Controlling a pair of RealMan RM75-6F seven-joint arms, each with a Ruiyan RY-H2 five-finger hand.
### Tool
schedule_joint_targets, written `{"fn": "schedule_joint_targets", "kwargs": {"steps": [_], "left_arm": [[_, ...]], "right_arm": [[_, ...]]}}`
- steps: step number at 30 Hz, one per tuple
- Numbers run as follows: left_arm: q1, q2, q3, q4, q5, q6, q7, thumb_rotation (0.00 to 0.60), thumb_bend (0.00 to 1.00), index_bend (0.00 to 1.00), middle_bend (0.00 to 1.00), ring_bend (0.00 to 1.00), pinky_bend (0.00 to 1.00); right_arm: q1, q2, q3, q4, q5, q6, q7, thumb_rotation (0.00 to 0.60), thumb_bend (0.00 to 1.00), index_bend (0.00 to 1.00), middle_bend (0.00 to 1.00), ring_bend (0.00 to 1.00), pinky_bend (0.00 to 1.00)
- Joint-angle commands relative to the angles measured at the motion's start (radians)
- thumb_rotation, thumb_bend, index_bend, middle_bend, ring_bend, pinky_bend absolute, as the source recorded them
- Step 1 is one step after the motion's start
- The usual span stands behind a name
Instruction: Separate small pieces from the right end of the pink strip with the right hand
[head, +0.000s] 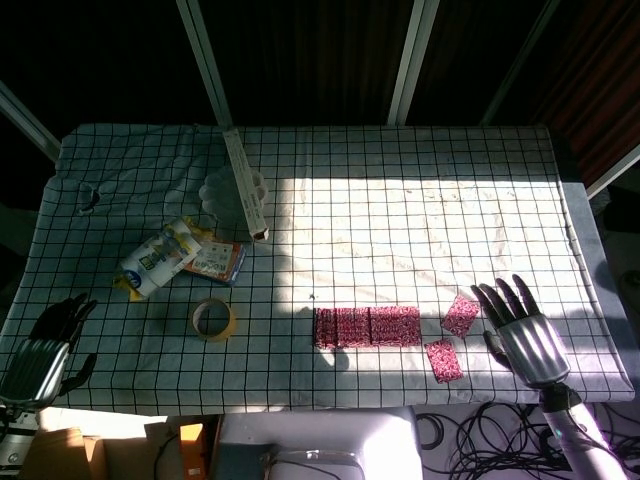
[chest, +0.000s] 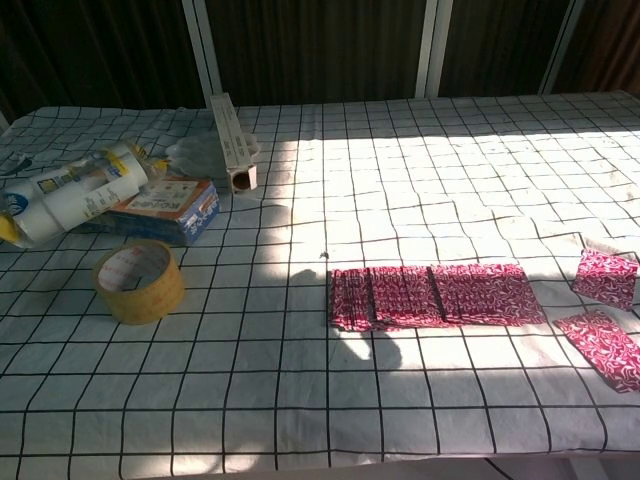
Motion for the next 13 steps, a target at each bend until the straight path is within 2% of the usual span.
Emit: {"fn": "schedule_joint_targets", "kwargs": {"steps": [1,4,8,13], "left_arm": [[0.004,-0.002,0.001,0.004,0.002,0.004,-0.003,0.600,0.40,0.00,0.00,0.00,0.09],[0.005,-0.005,0.000,0.004,0.000,0.005,0.002,0.600,0.40,0.00,0.00,0.00,0.09],[0.007,-0.011,-0.001,0.003,0.003,0.011,0.016,0.600,0.40,0.00,0.00,0.00,0.09],[0.016,-0.014,0.003,0.004,0.003,0.019,0.029,0.600,0.40,0.00,0.00,0.00,0.09]], "right_arm": [[-0.094,-0.003,0.056,0.096,0.001,0.123,0.205,0.600,0.44,0.00,0.00,0.00,0.00],[-0.114,0.008,0.056,0.116,0.023,0.106,0.229,0.600,0.44,0.00,0.00,0.00,0.00],[-0.119,0.027,0.053,0.085,0.034,0.059,0.219,0.600,0.44,0.00,0.00,0.00,0.00],[-0.102,0.040,0.047,0.063,0.002,0.002,0.213,0.600,0.44,0.00,0.00,0.00,0.00]]}}
